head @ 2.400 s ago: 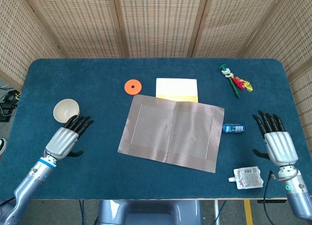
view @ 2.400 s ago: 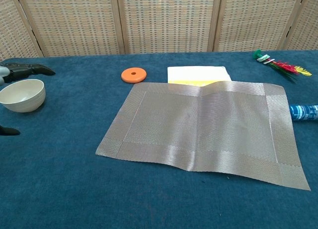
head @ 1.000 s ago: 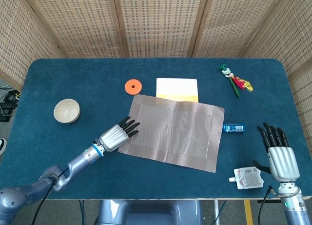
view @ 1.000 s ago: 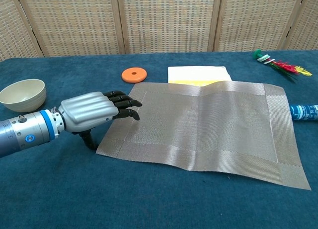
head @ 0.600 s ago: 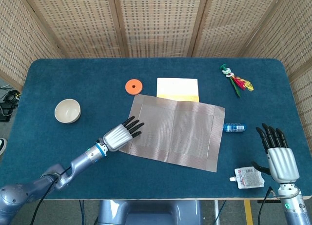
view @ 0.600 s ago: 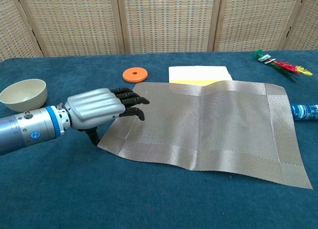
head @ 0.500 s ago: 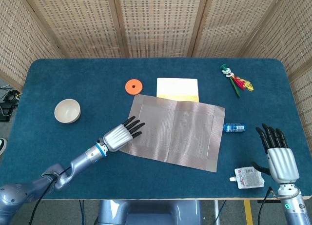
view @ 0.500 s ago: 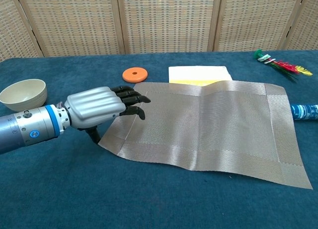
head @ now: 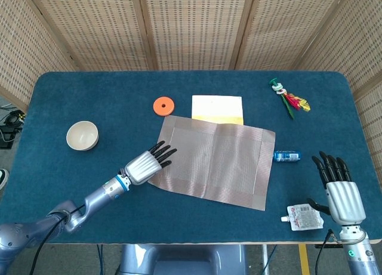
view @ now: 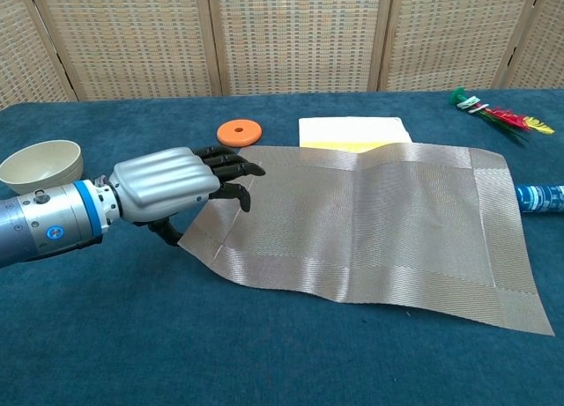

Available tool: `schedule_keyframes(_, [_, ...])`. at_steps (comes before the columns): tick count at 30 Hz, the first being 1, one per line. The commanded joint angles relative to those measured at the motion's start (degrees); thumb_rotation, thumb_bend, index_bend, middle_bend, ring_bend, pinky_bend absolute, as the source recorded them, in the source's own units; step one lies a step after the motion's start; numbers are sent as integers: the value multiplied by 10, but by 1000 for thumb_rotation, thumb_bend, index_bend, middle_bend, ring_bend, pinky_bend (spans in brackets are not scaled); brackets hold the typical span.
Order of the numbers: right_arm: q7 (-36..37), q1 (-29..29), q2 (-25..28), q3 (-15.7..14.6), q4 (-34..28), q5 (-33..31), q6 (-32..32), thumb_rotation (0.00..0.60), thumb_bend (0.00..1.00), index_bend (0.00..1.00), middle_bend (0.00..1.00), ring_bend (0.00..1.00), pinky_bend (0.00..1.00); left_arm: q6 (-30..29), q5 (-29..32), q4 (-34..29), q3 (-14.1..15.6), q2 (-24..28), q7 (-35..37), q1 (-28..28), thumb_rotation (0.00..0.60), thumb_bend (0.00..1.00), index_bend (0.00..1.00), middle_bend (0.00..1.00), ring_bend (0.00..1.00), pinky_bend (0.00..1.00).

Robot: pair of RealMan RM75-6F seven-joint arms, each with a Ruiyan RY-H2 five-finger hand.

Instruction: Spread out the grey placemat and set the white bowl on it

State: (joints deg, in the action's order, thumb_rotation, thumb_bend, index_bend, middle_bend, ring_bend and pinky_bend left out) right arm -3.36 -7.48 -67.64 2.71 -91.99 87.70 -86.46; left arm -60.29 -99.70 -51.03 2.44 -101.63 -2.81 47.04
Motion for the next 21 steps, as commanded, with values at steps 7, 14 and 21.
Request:
schedule_keyframes(7, [3, 2, 2, 1, -3, 6, -1, 600, 0, 0, 0, 0, 0, 6, 9, -5, 3, -4, -6, -2, 600, 448, 571, 0, 0, 0])
schedule_keyframes(14, [5, 3, 4, 1, -5, 9, -2, 600, 0, 0, 0, 0, 0, -5, 13, -8, 4, -4, -4, -8, 600, 475, 766, 0, 0, 0])
schedule_keyframes(21, [9, 6, 7, 1, -8, 14, -5, 600, 0, 0, 0, 0, 0, -30, 12, -62, 16, 26, -10, -29, 600, 475, 783, 0, 0, 0])
